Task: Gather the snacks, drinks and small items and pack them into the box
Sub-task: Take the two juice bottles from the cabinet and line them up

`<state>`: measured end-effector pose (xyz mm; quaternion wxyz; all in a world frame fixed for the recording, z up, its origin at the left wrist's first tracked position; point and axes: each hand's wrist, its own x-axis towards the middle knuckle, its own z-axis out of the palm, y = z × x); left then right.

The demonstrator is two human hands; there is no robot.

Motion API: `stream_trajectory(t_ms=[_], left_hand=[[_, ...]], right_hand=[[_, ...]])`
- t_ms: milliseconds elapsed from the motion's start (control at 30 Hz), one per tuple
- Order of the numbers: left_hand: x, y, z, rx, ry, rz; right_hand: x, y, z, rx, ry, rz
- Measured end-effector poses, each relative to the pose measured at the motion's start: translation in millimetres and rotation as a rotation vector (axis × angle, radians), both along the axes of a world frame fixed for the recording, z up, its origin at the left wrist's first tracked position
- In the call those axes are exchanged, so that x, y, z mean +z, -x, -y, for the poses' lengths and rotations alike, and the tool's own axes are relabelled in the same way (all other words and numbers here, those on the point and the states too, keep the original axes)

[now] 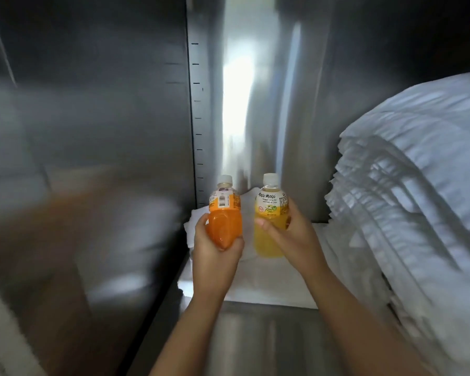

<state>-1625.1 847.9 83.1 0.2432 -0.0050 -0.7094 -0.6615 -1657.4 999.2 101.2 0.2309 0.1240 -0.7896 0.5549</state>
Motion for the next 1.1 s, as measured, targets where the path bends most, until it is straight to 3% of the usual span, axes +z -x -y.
stream_trajectory(t_ms=[133, 533, 867, 1100], left_hand=[[-1, -70, 4, -0.012, -0.09, 0.024], [-12, -294, 7, 0.068, -0.037, 0.043], [3, -468, 112, 0.436, -0.014, -0.024], [5, -668, 194, 0.791, -0.006, -0.1]], right_hand=[[3, -75, -9, 0.045, 0.034, -0.029], [-8, -264, 6, 0.33, 0.059, 0.004], [0, -376, 139, 0.66, 0.062, 0.002], [15, -541, 268, 0.989, 0.01, -0.094]])
